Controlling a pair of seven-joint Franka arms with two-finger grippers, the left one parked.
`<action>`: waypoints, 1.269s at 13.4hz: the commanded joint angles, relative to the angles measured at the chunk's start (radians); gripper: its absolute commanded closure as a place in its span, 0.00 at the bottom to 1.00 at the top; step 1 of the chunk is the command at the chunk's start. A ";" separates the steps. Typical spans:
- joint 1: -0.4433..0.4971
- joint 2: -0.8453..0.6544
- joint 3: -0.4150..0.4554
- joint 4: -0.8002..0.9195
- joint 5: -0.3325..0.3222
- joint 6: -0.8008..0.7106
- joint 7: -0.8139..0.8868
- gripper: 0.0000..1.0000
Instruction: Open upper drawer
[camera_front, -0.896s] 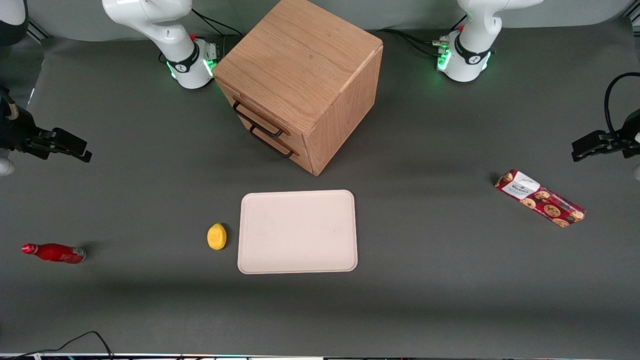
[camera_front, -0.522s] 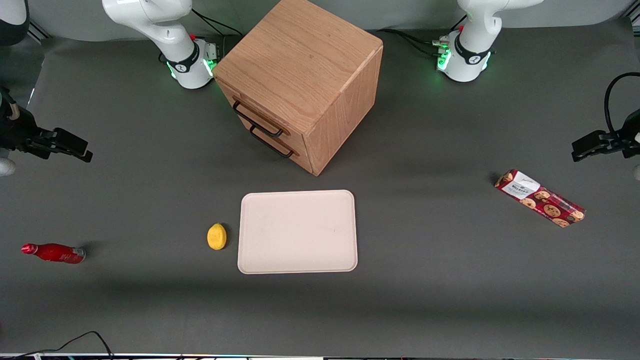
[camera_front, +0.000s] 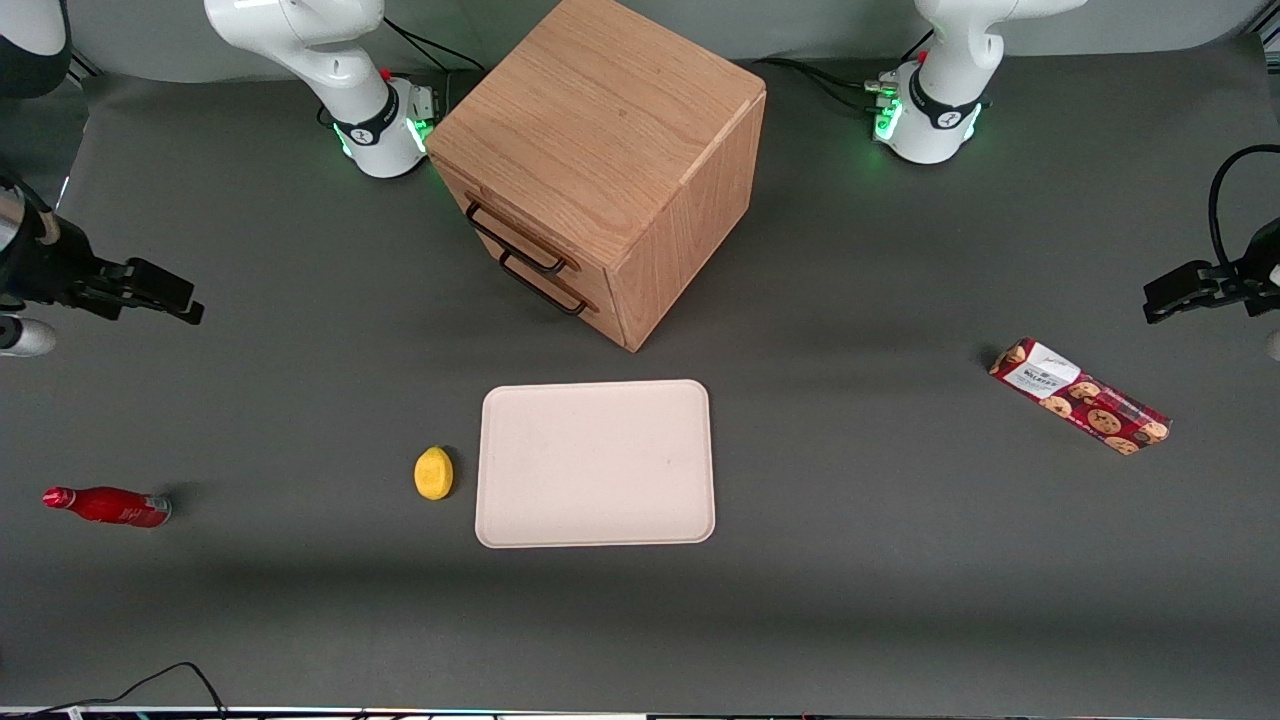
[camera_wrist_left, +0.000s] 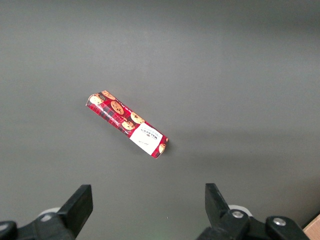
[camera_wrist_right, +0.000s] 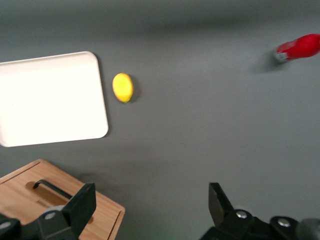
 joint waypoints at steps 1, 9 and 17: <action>-0.007 -0.012 0.064 -0.033 0.020 -0.012 -0.062 0.00; -0.047 -0.017 0.330 -0.153 0.024 0.018 -0.444 0.00; -0.046 -0.069 0.444 -0.400 0.194 0.208 -0.542 0.00</action>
